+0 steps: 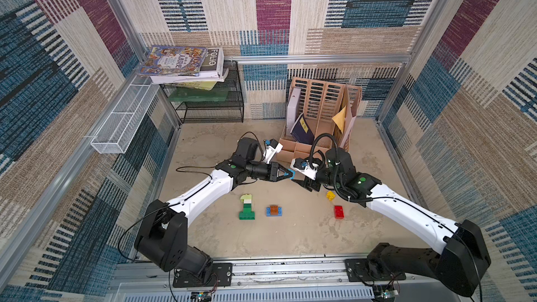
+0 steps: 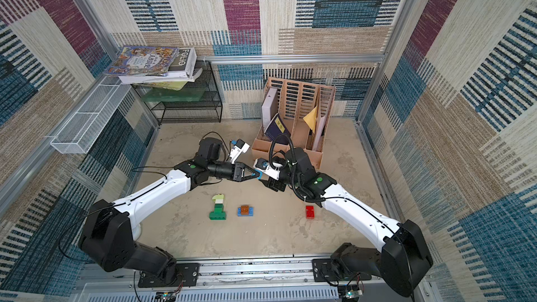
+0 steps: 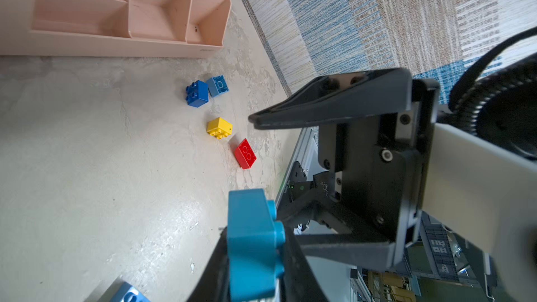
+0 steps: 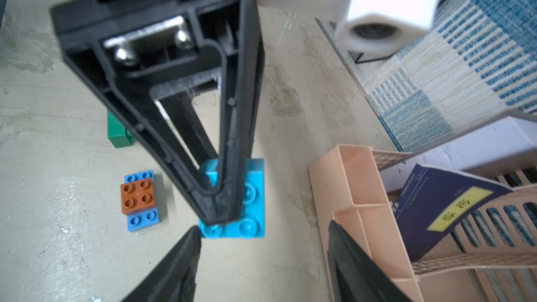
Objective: Assemble the number 1 with lego
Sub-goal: Pick up the lego brick from the center of the board.
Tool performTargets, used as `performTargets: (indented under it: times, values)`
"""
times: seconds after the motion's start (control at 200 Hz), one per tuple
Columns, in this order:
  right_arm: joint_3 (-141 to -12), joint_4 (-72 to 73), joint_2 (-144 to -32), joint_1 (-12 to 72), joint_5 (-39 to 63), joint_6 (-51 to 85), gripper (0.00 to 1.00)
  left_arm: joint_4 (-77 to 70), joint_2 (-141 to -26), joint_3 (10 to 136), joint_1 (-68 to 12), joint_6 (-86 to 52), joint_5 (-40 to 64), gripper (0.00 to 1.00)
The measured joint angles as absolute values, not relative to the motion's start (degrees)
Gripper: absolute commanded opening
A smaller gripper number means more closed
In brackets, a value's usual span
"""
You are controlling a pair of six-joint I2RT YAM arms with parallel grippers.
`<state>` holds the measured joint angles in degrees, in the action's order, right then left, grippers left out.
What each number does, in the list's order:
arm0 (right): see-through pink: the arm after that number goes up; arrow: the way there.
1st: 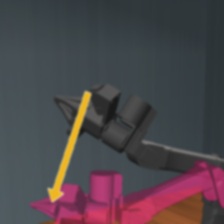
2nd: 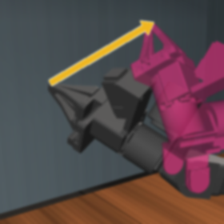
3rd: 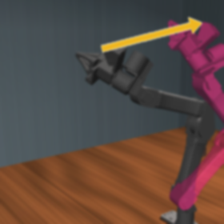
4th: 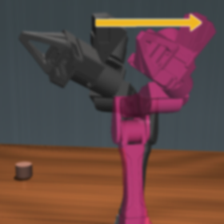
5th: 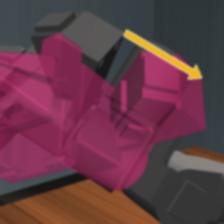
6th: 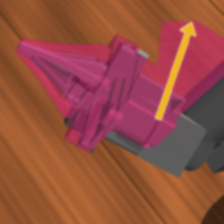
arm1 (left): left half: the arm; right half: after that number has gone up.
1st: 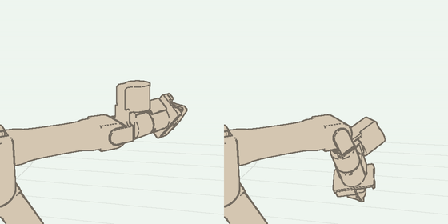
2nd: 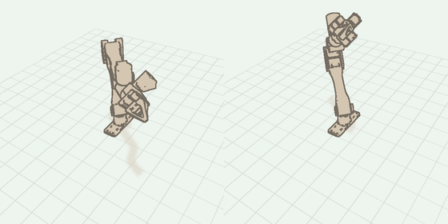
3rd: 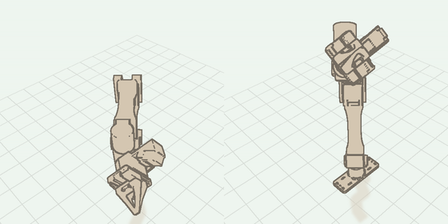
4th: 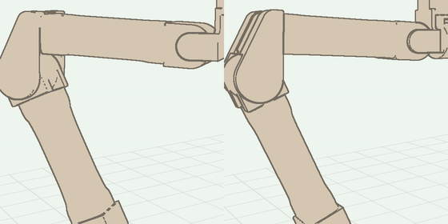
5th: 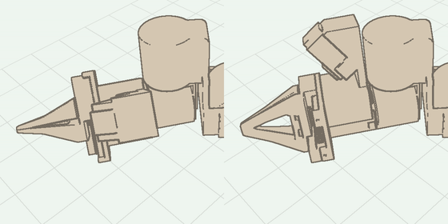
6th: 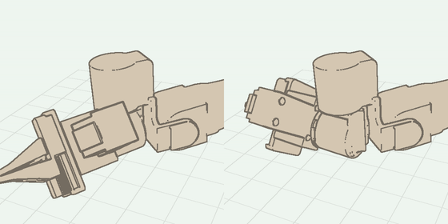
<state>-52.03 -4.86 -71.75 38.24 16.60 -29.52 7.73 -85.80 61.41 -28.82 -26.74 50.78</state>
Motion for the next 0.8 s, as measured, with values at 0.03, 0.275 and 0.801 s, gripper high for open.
performTargets:
  times: [0.03, 0.275, 0.801]
  values:
    - [-52.29, -4.80, -72.07, 38.59, 16.95, -29.89, 0.63, 7.70, -85.69, 61.32, -28.80, -26.76, 51.00, 0.00]
    - [-53.60, -4.78, -73.89, 40.49, 18.44, -31.09, 0.48, 7.38, -85.32, 60.82, -28.42, -26.96, 52.34, 0.00]
    - [-53.67, -4.16, -74.11, 41.43, 17.19, -30.57, 0.20, 5.63, -83.83, 58.89, -27.83, -28.71, 52.05, 0.40]
